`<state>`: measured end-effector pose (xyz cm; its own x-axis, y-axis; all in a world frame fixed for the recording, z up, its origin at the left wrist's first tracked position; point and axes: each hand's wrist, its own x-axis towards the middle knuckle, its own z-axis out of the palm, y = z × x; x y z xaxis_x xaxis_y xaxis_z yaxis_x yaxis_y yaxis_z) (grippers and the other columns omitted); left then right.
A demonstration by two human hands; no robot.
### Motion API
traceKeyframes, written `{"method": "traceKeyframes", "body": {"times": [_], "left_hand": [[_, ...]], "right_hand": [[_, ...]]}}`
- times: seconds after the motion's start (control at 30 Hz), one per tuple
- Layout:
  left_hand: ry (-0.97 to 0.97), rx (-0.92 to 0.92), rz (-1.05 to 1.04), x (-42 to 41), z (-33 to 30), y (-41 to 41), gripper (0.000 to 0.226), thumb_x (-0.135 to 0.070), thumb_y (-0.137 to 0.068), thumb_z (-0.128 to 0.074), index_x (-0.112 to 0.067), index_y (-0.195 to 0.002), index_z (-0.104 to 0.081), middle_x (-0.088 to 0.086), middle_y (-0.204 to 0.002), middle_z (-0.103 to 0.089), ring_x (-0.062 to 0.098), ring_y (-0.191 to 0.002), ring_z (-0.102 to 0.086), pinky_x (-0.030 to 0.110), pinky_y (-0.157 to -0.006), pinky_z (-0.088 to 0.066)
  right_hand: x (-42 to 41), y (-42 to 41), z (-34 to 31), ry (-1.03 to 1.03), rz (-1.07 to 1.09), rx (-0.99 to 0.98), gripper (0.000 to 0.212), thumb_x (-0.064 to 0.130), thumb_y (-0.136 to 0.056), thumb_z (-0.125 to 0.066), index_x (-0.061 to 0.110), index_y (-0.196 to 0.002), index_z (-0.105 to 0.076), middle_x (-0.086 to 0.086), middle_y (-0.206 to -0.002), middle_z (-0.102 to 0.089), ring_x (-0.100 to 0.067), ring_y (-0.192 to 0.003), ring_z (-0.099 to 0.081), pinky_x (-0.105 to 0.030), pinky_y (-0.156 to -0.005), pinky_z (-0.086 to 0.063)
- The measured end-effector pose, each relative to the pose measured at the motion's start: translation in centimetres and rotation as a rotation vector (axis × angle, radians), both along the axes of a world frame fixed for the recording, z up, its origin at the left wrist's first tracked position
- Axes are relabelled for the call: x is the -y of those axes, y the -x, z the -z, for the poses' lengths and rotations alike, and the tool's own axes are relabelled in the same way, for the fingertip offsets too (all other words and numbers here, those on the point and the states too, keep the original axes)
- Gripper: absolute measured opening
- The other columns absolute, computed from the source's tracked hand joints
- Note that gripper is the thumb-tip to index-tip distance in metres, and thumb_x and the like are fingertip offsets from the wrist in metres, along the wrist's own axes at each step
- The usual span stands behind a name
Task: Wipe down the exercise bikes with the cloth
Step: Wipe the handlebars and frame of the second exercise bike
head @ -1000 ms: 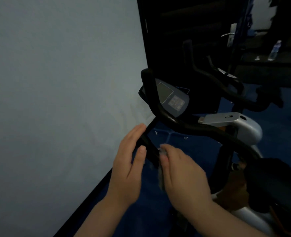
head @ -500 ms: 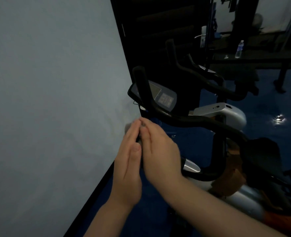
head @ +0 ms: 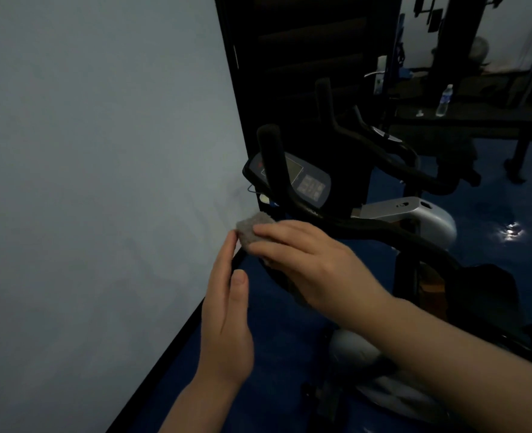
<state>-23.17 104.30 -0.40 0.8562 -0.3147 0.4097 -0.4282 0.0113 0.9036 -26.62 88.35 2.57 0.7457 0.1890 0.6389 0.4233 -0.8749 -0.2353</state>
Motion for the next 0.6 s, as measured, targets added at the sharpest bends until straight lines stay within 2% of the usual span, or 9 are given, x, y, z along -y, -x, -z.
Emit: {"method": "traceKeyframes", "body": {"times": [0.07, 0.13, 0.2, 0.23, 0.3, 0.37, 0.47, 0.53, 0.6], "left_hand": [[-0.008, 0.015, 0.015, 0.1, -0.3, 0.0, 0.05, -0.043, -0.097, -0.033, -0.031, -0.146, -0.033, -0.026, -0.148, -0.038, -0.004, -0.138, -0.031, 0.006, -0.105, -0.028], [-0.011, 0.028, 0.027, 0.4, -0.6, 0.2, 0.051, -0.041, -0.098, -0.034, -0.028, -0.147, -0.033, -0.023, -0.149, -0.038, -0.002, -0.139, -0.032, 0.009, -0.107, -0.029], [-0.005, 0.024, 0.023, 0.5, -0.7, 0.3, 0.049, -0.036, -0.1, -0.034, -0.026, -0.147, -0.033, -0.023, -0.149, -0.038, -0.002, -0.139, -0.033, 0.011, -0.108, -0.029], [-0.004, 0.023, 0.018, 0.5, -0.7, 0.4, 0.048, -0.035, -0.099, -0.034, -0.027, -0.146, -0.034, -0.024, -0.148, -0.039, -0.003, -0.138, -0.033, 0.01, -0.107, -0.03], [-0.026, 0.03, 0.016, 0.6, -0.7, 0.4, 0.047, -0.039, -0.098, -0.035, -0.032, -0.144, -0.036, -0.027, -0.146, -0.04, -0.005, -0.137, -0.034, 0.007, -0.105, -0.029], [-0.076, 0.061, 0.035, 0.8, -1.1, 0.4, 0.046, -0.044, -0.096, -0.034, -0.036, -0.141, -0.038, -0.028, -0.145, -0.041, -0.006, -0.136, -0.035, 0.006, -0.105, -0.029], [-0.202, 0.175, 0.09, 1.3, -2.1, -0.4, 0.043, -0.041, -0.097, -0.033, -0.034, -0.138, -0.042, -0.019, -0.144, -0.046, 0.0, -0.135, -0.039, 0.015, -0.109, -0.031], [-0.3, 0.251, 0.123, 1.6, -2.7, -1.2, 0.045, -0.039, -0.097, -0.032, -0.027, -0.138, -0.044, -0.013, -0.142, -0.048, 0.003, -0.133, -0.042, 0.021, -0.11, -0.033], [-0.38, 0.328, 0.142, 1.6, -3.4, -1.9, 0.045, -0.037, -0.097, -0.032, -0.023, -0.138, -0.045, -0.011, -0.138, -0.051, 0.004, -0.13, -0.045, 0.022, -0.108, -0.035]], "right_hand": [[0.9, 0.0, -0.2, -0.092, -0.039, -0.065, 0.038, 0.009, -0.092, -0.059, 0.018, -0.129, -0.058, 0.0, -0.138, -0.053, -0.017, -0.124, -0.051, -0.035, -0.101, -0.046], [0.0, -0.9, -1.2, -0.347, -0.086, -0.175, 0.034, 0.015, -0.097, -0.05, 0.021, -0.13, -0.057, 0.005, -0.134, -0.056, -0.006, -0.122, -0.05, -0.028, -0.102, -0.042], [-2.2, -1.3, -1.4, -0.524, -0.03, -0.202, 0.032, 0.019, -0.1, -0.044, 0.022, -0.129, -0.057, 0.008, -0.131, -0.057, -0.001, -0.119, -0.05, -0.024, -0.102, -0.041], [-3.3, -0.9, -1.0, -0.543, 0.026, -0.176, 0.034, 0.021, -0.1, -0.043, 0.024, -0.132, -0.054, 0.01, -0.135, -0.054, 0.001, -0.121, -0.047, -0.022, -0.103, -0.04], [-4.1, 1.0, 0.6, -0.504, 0.145, -0.141, 0.043, 0.022, -0.099, -0.044, 0.028, -0.141, -0.042, 0.014, -0.146, -0.042, 0.003, -0.129, -0.04, -0.014, -0.107, -0.032], [-3.3, 3.1, 1.6, -0.376, 0.227, -0.14, 0.047, 0.022, -0.097, -0.047, 0.029, -0.143, -0.037, 0.013, -0.147, -0.039, 0.0, -0.129, -0.041, -0.013, -0.105, -0.031], [-2.3, 2.5, 1.5, -0.32, 0.284, -0.203, 0.038, 0.027, -0.1, -0.042, 0.028, -0.137, -0.047, 0.008, -0.128, -0.06, -0.011, -0.11, -0.058, -0.028, -0.092, -0.048], [-3.2, 1.1, 1.4, -0.331, 0.352, -0.26, 0.036, 0.03, -0.101, -0.035, 0.027, -0.136, -0.043, 0.007, -0.121, -0.06, -0.014, -0.1, -0.057, -0.035, -0.082, -0.048], [-4.2, 1.1, 1.7, -0.285, 0.398, -0.243, 0.04, 0.03, -0.102, -0.032, 0.022, -0.14, -0.039, 0.005, -0.125, -0.056, -0.016, -0.097, -0.056, -0.036, -0.079, -0.048]]}}
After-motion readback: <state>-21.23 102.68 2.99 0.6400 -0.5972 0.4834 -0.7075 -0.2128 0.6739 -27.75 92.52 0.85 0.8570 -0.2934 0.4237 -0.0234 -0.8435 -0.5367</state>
